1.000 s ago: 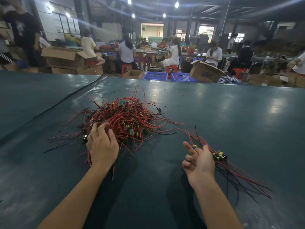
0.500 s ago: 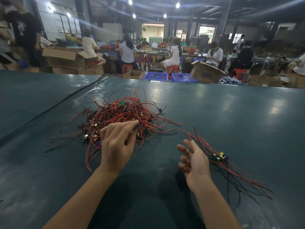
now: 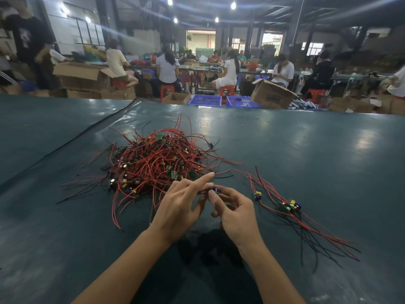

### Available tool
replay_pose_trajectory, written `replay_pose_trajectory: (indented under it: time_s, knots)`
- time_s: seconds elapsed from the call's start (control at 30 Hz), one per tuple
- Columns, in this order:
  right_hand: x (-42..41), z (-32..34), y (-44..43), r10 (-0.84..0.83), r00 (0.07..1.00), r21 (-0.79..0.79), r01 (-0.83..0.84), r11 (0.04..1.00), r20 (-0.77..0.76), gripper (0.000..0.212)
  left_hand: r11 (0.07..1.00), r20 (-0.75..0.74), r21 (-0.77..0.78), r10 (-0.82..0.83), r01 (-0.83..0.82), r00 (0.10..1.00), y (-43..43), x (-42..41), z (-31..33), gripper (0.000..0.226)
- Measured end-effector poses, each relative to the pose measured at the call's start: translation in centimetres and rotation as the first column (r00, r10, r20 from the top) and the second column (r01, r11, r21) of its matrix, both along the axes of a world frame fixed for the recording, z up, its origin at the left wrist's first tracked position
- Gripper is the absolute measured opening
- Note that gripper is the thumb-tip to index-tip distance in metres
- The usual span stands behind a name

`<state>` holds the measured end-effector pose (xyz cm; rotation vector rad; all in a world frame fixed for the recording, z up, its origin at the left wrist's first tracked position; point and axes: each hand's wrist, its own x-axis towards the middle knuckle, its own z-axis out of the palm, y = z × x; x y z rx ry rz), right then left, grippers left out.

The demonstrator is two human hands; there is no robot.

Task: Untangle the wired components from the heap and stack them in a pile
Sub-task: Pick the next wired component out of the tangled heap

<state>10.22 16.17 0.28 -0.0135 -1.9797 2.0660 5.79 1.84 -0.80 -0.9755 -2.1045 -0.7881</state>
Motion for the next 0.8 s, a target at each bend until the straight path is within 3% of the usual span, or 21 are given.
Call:
replay_pose_trajectory:
  time_s: [0.13,0.3,0.33,0.4,0.47,0.5,0.63,0.8]
  knots:
    - [0.0,-0.1,0.0,0.001,1.000,0.020,-0.001,1.000,0.005,0.012,0.999,-0.010,0.040,0.002,-0.001,1.000,0.0,-0.1,-0.2,0.068]
    - [-0.1,-0.4,-0.1,-0.092,0.995,0.007,0.092,0.996,-0.048,0.017,0.980,-0.116,0.152,0.149,-0.131,0.982,0.2,0.0,0.0,0.018]
    - [-0.1,-0.4,0.0,-0.108,0.992,0.018,0.109,0.994,-0.064,0.019,0.976,-0.074,0.169,0.149,-0.135,0.986,0.3,0.0,0.0,0.013]
    - [0.0,-0.5,0.1,-0.119,0.989,0.049,0.124,0.991,-0.086,0.022,0.964,0.181,0.249,0.047,-0.092,0.982,0.5,0.3,0.2,0.018]
    - [0.1,-0.5,0.1,-0.106,0.990,0.073,0.113,0.991,-0.091,0.026,0.906,0.471,0.417,-0.148,-0.071,0.870,0.9,0.5,0.4,0.030]
    - [0.1,-0.5,0.0,-0.095,0.991,0.090,0.103,0.991,-0.089,0.027,0.866,0.542,0.492,-0.226,-0.088,0.810,1.1,0.5,0.4,0.031]
    - [0.1,-0.7,-0.3,-0.072,0.994,0.143,0.082,0.986,-0.080,0.027,0.777,0.639,0.600,-0.321,-0.191,0.699,1.3,0.0,0.2,0.014]
    - [0.1,-0.4,-0.3,-0.069,0.997,0.019,0.069,0.997,-0.018,0.024,0.742,0.681,0.638,-0.419,-0.207,0.600,1.2,-0.3,0.2,0.028]
